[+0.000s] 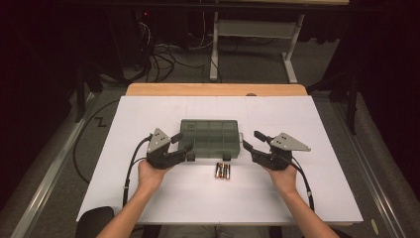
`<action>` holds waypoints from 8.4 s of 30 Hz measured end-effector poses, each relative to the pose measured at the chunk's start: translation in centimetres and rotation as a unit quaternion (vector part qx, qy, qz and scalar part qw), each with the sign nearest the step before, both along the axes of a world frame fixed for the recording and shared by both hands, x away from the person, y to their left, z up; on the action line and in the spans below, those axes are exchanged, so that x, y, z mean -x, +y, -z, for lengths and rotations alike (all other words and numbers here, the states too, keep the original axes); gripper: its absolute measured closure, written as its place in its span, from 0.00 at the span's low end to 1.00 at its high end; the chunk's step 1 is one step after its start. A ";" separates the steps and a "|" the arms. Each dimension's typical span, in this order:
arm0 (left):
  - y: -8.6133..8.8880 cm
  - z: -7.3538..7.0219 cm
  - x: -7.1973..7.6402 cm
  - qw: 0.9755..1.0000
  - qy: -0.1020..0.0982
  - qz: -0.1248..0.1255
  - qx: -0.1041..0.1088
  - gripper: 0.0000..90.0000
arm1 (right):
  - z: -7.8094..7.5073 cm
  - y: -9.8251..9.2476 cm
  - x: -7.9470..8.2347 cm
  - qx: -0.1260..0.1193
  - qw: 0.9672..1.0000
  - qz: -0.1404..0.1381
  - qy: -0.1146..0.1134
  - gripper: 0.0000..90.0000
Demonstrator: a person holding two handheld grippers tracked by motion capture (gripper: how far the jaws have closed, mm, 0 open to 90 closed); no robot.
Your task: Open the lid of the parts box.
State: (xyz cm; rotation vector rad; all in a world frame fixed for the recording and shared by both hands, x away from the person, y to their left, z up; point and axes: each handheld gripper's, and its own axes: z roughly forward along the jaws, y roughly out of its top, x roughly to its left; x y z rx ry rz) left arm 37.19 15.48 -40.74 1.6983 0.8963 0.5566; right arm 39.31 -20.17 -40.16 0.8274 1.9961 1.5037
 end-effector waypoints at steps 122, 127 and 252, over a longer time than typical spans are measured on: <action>0.4 -1.2 -2.5 0.947 0.250 0.001 -0.200 0.85 | -1.0 3.9 -2.8 0.243 0.937 -0.048 0.246 1.00; 0.4 -1.5 -2.4 0.950 0.243 0.002 -0.198 0.84 | -1.2 3.9 -2.8 0.240 0.938 -0.049 0.244 1.00; 0.2 -4.4 -12.4 0.969 0.198 -0.070 -0.126 0.75 | -1.6 6.1 -9.3 0.183 0.928 0.058 0.321 0.83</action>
